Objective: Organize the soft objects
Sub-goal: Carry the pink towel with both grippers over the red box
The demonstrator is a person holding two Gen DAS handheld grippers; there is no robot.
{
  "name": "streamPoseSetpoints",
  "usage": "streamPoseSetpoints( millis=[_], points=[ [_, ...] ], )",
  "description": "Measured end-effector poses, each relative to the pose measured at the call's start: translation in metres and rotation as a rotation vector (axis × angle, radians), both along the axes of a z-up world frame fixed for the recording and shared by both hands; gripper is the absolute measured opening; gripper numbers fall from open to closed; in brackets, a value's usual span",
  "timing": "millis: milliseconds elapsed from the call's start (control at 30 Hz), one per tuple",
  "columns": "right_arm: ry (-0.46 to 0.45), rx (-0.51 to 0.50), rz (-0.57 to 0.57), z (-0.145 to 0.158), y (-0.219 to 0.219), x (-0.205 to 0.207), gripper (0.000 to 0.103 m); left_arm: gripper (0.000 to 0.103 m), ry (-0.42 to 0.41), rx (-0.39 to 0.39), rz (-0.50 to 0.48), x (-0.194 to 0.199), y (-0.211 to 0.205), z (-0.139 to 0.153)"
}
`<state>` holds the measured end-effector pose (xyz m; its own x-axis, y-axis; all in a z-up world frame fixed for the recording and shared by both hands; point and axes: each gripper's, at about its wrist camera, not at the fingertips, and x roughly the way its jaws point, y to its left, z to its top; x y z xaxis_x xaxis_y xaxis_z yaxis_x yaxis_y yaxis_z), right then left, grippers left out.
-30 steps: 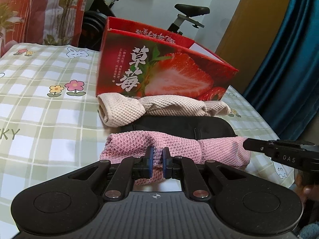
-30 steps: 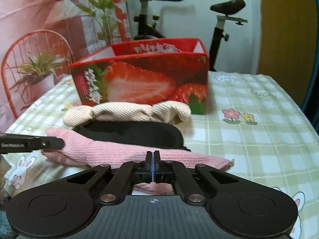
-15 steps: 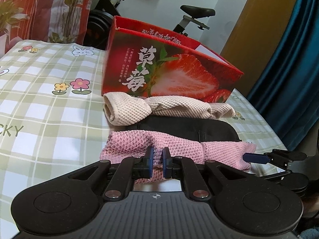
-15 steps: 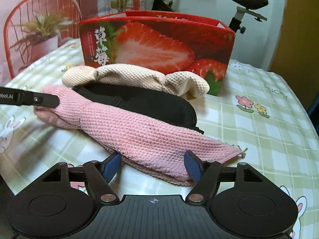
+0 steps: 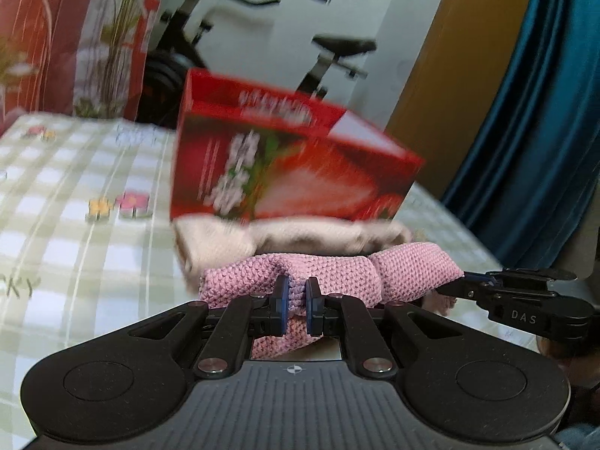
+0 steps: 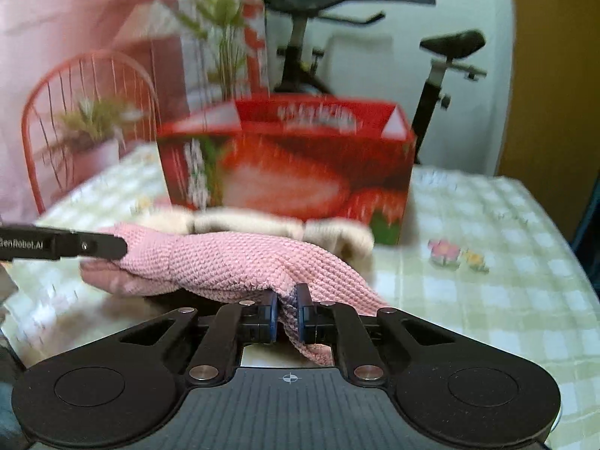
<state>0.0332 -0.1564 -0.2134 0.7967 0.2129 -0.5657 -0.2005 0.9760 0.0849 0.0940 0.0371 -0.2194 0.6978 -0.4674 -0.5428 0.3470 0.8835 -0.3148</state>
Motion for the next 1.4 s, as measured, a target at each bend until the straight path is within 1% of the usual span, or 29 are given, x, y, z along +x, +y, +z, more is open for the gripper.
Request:
streamPoseSetpoints(
  millis=[67,167,267,400,500,533,667,733,800,867,933,1000,1100,1233,1300,1400],
  points=[
    [-0.037,0.018,-0.011,0.014,-0.004,-0.002,0.009,0.01,-0.038,-0.023,-0.004,-0.001,0.0,0.014],
    [-0.084,0.044,-0.023,0.032,-0.011,-0.001,0.009,0.01,-0.104,-0.033,-0.011,-0.003,-0.004,0.036],
    [-0.126,0.059,-0.025,0.046,-0.015,0.002,0.009,0.01,-0.144,-0.049,-0.008,0.0,-0.007,0.053],
    [-0.162,0.075,-0.013,0.062,-0.02,0.016,0.009,0.01,-0.156,-0.064,0.006,0.012,-0.007,0.066],
    [-0.22,0.058,0.002,0.077,-0.021,0.03,0.009,0.01,-0.145,-0.119,0.017,0.024,-0.001,0.077],
    [-0.236,0.061,0.012,0.082,-0.021,0.037,0.009,0.01,-0.148,-0.126,0.022,0.03,0.0,0.082],
    [-0.267,0.119,0.04,0.101,-0.026,0.069,0.009,0.01,-0.182,-0.104,0.037,0.051,-0.003,0.099],
    [-0.278,0.176,0.043,0.106,-0.031,0.089,0.009,0.01,-0.183,-0.11,0.045,0.07,-0.005,0.105],
    [-0.272,0.269,0.049,0.106,-0.04,0.114,0.009,0.01,-0.184,-0.099,0.051,0.088,-0.008,0.108],
    [-0.245,0.345,0.051,0.103,-0.048,0.138,0.009,0.01,-0.195,-0.073,0.047,0.105,-0.012,0.11],
    [-0.213,0.387,0.039,0.096,-0.053,0.162,0.009,0.01,-0.178,-0.047,0.046,0.125,-0.017,0.108],
    [-0.177,0.398,0.019,0.085,-0.058,0.183,0.009,0.01,-0.155,-0.039,0.053,0.138,-0.017,0.103],
    [-0.122,0.389,-0.003,0.069,-0.062,0.207,0.009,0.01,-0.098,-0.027,0.057,0.161,-0.019,0.091],
    [-0.049,0.299,-0.033,0.047,-0.06,0.228,0.009,0.01,-0.024,0.014,0.058,0.188,-0.026,0.07],
    [-0.017,0.248,-0.042,0.039,-0.056,0.237,0.009,0.01,0.002,0.034,0.056,0.196,-0.028,0.062],
    [0.022,0.206,-0.051,0.029,-0.049,0.247,0.01,0.01,0.03,0.051,0.064,0.205,-0.03,0.052]
  ],
)
